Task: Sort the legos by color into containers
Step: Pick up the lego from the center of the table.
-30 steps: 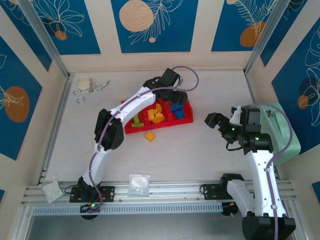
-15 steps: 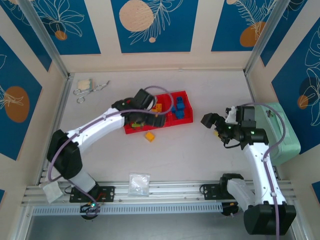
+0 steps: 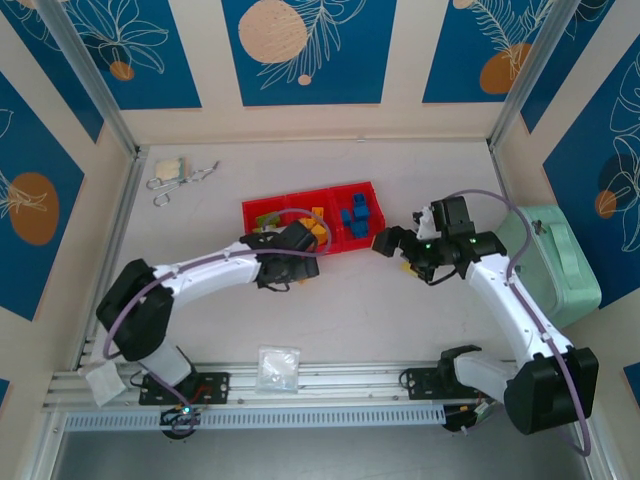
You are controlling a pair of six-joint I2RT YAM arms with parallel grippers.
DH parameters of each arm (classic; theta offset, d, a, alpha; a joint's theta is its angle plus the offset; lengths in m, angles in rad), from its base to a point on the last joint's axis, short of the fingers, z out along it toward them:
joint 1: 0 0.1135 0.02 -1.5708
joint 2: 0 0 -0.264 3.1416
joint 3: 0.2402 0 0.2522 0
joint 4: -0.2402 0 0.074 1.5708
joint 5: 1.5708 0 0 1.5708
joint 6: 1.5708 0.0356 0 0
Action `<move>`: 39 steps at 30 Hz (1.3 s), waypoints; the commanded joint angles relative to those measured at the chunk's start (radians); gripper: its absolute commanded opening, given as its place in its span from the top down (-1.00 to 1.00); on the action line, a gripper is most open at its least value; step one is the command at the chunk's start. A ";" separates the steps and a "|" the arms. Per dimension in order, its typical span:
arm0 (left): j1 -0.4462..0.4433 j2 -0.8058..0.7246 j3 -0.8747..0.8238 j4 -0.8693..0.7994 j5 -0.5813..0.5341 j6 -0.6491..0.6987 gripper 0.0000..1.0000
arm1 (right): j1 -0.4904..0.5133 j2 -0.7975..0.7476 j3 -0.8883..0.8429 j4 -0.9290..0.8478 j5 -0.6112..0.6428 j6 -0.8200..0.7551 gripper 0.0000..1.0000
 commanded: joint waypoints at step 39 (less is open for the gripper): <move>-0.038 -0.130 -0.019 0.199 -0.164 -0.063 0.65 | -0.066 -0.067 0.049 -0.085 0.019 -0.101 -0.99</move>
